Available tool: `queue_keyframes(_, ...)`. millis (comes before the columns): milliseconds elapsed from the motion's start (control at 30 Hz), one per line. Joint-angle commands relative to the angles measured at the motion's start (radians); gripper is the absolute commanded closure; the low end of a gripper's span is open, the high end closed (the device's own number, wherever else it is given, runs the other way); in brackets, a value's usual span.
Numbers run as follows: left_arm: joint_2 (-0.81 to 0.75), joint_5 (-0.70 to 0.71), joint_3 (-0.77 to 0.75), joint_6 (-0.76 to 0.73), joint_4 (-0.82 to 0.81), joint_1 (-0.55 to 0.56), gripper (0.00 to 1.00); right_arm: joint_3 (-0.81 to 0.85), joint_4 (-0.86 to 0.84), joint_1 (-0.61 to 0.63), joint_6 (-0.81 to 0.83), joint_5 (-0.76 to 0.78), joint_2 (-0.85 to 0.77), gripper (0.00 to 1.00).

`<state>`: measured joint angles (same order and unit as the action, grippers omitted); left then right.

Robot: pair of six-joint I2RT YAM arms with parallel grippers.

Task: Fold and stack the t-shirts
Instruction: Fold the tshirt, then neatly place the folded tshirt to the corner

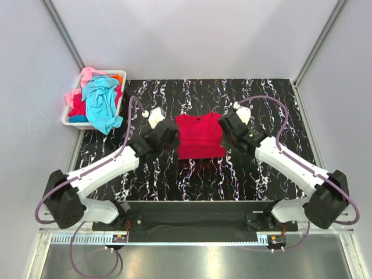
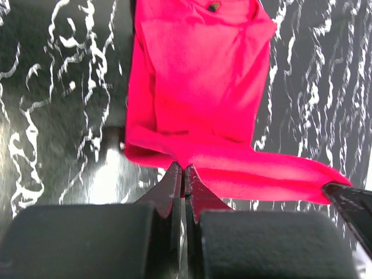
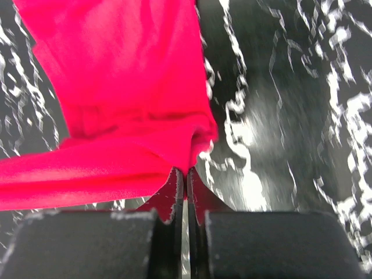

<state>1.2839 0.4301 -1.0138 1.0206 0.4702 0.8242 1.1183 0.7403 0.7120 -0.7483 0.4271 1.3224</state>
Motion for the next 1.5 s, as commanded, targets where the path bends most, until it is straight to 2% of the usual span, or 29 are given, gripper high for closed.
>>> queue_keyframes(0,0.069,0.032,-0.068,-0.073,-0.036,-0.083,1.0,0.052,-0.148,-0.106,0.159,-0.019,0.04,1.0)
queue_keyframes(233,0.291,-0.046,-0.218,-0.158,-0.102,-0.204,1.0,0.221,-0.298,-0.213,0.309,-0.151,0.309,1.0)
queue_keyframes(600,0.687,-0.185,-0.603,-0.251,-0.131,-0.353,1.0,0.581,-0.375,-0.333,0.432,-0.261,0.702,1.0)
queue_keyframes(633,0.716,-0.217,-0.635,-0.254,-0.131,-0.362,0.9,0.604,-0.372,-0.342,0.432,-0.271,0.754,0.97)
queue_keyframes(667,0.738,-0.244,-0.643,-0.263,-0.155,-0.369,0.79,0.627,-0.368,-0.35,0.432,-0.269,0.776,0.76)
queue_keyframes(733,0.798,-0.273,-0.669,-0.287,-0.159,-0.381,0.58,0.675,-0.363,-0.368,0.431,-0.264,0.82,0.49)
queue_keyframes(767,0.813,-0.284,-0.684,-0.3,-0.159,-0.385,0.45,0.687,-0.36,-0.374,0.429,-0.26,0.83,0.43)
queue_keyframes(867,0.824,-0.294,-0.652,-0.352,-0.255,-0.396,0.36,0.716,-0.36,-0.387,0.425,-0.231,0.85,0.39)
queue_keyframes(1067,0.701,-0.246,-0.456,-0.369,-0.454,-0.418,0.33,0.693,-0.363,-0.401,0.409,-0.255,0.83,0.39)
queue_keyframes(1200,0.654,-0.292,-0.416,-0.356,-0.43,-0.418,0.33,0.618,-0.363,-0.401,0.403,-0.316,0.799,0.38)
queue_keyframes(1233,0.652,-0.316,-0.419,-0.35,-0.412,-0.418,0.33,0.601,-0.361,-0.401,0.4,-0.362,0.784,0.37)
queue_keyframes(1333,0.623,-0.364,-0.375,-0.33,-0.383,-0.419,0.33,0.539,-0.367,-0.402,0.395,-0.45,0.755,0.17)
queue_keyframes(1467,0.527,-0.392,-0.287,-0.303,-0.389,-0.43,0.33,0.437,-0.438,-0.453,0.34,-0.551,0.726,0.12)
